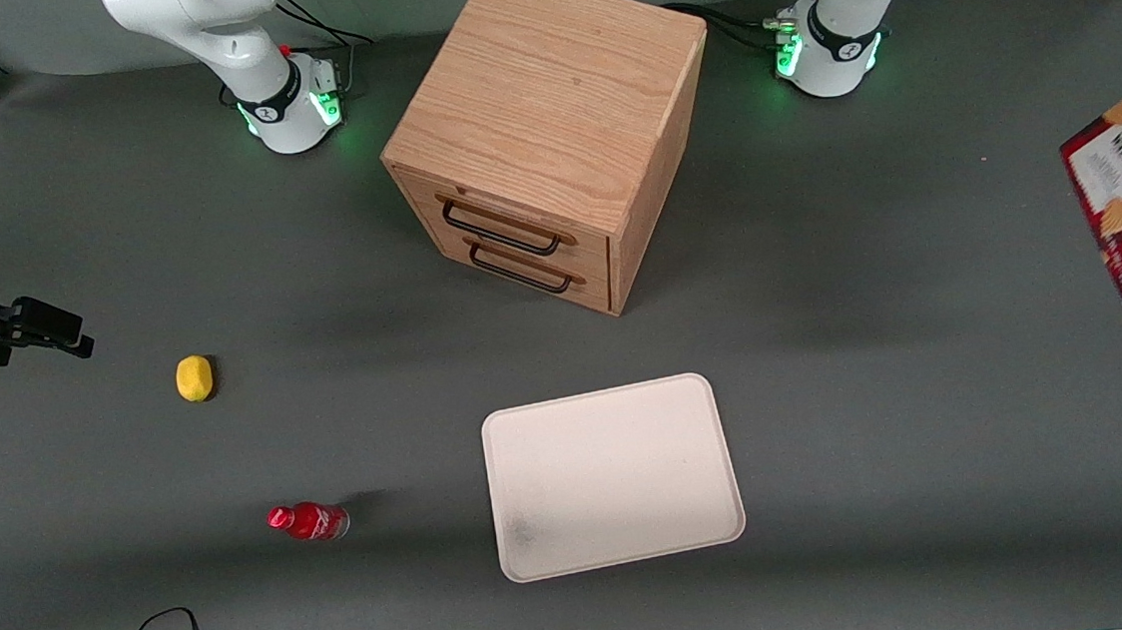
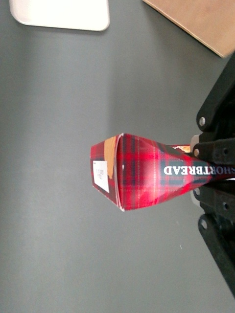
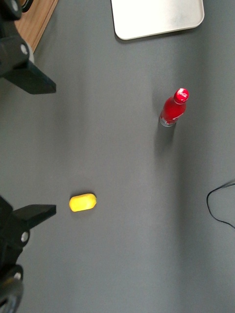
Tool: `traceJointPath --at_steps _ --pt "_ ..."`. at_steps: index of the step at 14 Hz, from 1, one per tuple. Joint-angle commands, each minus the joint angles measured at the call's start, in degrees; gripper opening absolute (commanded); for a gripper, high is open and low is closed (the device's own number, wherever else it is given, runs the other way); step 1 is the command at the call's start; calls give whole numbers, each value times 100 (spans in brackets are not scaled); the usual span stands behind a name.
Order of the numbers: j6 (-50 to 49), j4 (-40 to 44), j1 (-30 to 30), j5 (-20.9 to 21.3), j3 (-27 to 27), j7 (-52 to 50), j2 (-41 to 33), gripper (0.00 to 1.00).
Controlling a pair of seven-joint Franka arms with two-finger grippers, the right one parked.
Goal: Place red cookie box on tray
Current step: 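Carry the held box with the left gripper over the white tray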
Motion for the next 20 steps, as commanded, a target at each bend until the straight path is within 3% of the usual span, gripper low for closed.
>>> traceJointPath --at_steps 1,5,7,11,14,16,20 --pt "-210 1244 -753 49 57 -1121 993 0" --pt "649 1483 -1930 40 66 -2956 1819 0" --pt "1116 1982 -2284 31 31 -3426 2530 0" --pt "2135 2081 -2364 23 -460 -3437 3253 0" --pt "2435 2064 -2514 -4 -523 -3593 3561 0" --pt "2751 2081 -2566 -74 -645 -4452 3772 0" --pt "3191 2055 -2786 66 -593 -4447 4071 0"
